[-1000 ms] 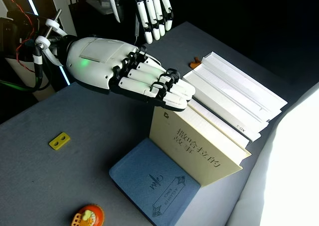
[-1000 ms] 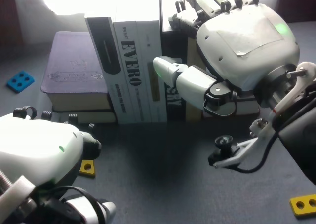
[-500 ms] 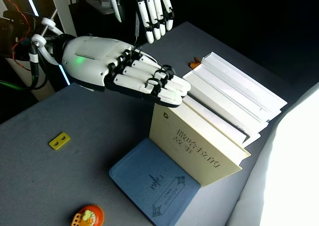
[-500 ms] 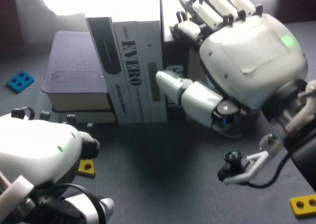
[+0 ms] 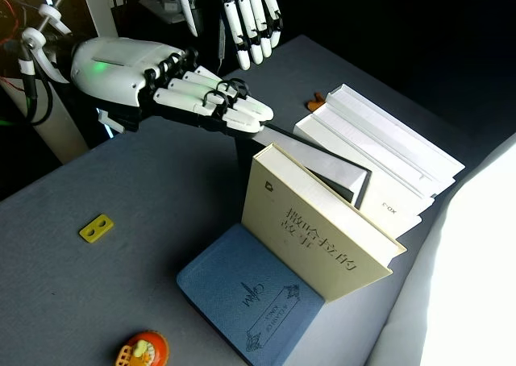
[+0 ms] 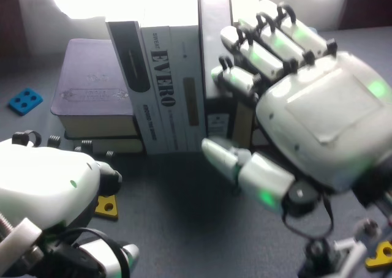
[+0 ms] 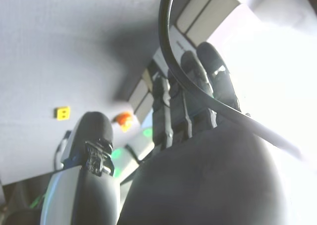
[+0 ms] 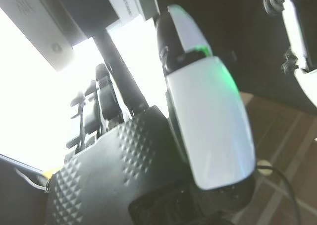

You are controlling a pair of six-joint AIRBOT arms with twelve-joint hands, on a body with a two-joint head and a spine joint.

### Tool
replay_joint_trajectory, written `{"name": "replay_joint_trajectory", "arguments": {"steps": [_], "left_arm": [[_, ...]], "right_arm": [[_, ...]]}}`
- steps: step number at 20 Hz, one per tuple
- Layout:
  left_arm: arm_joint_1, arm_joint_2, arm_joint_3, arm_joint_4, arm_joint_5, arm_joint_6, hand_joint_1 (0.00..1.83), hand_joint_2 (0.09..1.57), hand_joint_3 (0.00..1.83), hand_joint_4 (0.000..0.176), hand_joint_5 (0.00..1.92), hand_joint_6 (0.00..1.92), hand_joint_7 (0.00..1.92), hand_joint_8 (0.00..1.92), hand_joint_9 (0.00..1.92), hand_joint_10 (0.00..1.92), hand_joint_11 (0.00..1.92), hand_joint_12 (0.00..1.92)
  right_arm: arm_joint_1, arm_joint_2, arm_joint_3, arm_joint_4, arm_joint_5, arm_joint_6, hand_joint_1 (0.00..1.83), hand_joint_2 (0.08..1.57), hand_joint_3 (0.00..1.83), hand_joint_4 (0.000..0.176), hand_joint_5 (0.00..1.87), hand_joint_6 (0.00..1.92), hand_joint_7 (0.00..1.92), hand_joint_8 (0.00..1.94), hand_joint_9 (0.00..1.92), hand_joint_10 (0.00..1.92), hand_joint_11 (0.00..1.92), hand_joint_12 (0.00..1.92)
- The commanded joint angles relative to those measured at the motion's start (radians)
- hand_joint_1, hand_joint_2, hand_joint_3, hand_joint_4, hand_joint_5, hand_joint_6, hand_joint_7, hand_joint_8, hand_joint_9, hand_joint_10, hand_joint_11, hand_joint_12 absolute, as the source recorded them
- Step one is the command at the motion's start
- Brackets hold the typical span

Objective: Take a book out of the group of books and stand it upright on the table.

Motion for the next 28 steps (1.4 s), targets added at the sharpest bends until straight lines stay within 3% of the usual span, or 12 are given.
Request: {"name": "replay_joint_trajectory", "arguments": {"steps": [1,7,12,18,22,26,28], "left_arm": [[-0.002,0.001,-0.002,0.084,0.011,0.0,0.36,1.36,0.0,0.026,0.28,0.0,0.28,0.0,0.28,0.0,0.0,0.76],[-0.003,0.001,-0.002,0.083,0.011,0.0,0.34,1.39,0.01,0.013,0.26,0.0,0.26,0.0,0.25,0.0,0.0,0.67],[-0.001,0.001,-0.002,0.083,0.012,-0.004,0.34,1.38,0.0,0.018,0.3,0.01,0.27,0.0,0.27,0.0,0.0,0.7],[-0.001,0.001,-0.003,0.083,0.012,-0.006,0.31,1.39,0.0,0.019,0.26,0.0,0.26,0.0,0.28,0.0,0.0,0.69],[-0.001,0.001,-0.003,0.083,0.012,-0.006,0.3,1.39,0.0,0.014,0.26,0.0,0.25,0.0,0.26,0.0,0.0,0.71],[-0.001,0.001,-0.004,0.083,0.012,-0.006,0.32,1.39,0.0,0.008,0.26,0.0,0.26,0.0,0.27,0.01,0.0,0.7],[-0.001,0.001,-0.005,0.083,0.012,-0.006,0.35,1.37,0.0,0.014,0.3,0.01,0.28,0.0,0.29,0.01,0.0,0.75]], "right_arm": [[-0.005,0.009,-0.01,-0.043,0.052,-0.007,0.05,1.27,0.0,0.0,0.62,0.32,0.13,0.0,0.01,0.0,0.0,0.0],[-0.056,0.044,-0.09,-0.108,0.057,-0.053,0.04,1.27,0.0,0.0,0.66,0.24,0.15,0.0,0.03,0.01,0.0,0.0],[-0.113,0.05,-0.126,-0.136,0.057,-0.099,0.06,1.26,0.0,0.0,0.71,0.18,0.16,0.01,0.04,0.0,0.0,0.0],[-0.16,0.048,-0.117,-0.183,0.017,-0.1,0.01,1.27,0.0,0.0,0.69,0.16,0.15,0.0,0.03,0.0,0.0,0.0],[-0.178,0.043,-0.074,-0.183,-0.026,-0.081,0.08,1.27,0.0,0.0,0.68,0.15,0.14,0.0,0.03,0.0,0.0,0.0],[-0.192,0.029,-0.038,-0.183,-0.05,-0.08,0.04,1.28,0.0,0.0,0.68,0.14,0.17,0.01,0.04,0.01,0.0,0.0],[-0.191,0.019,-0.014,-0.183,-0.078,-0.074,0.03,1.27,0.0,0.0,0.68,0.14,0.17,0.01,0.04,0.01,0.0,0.0]]}}
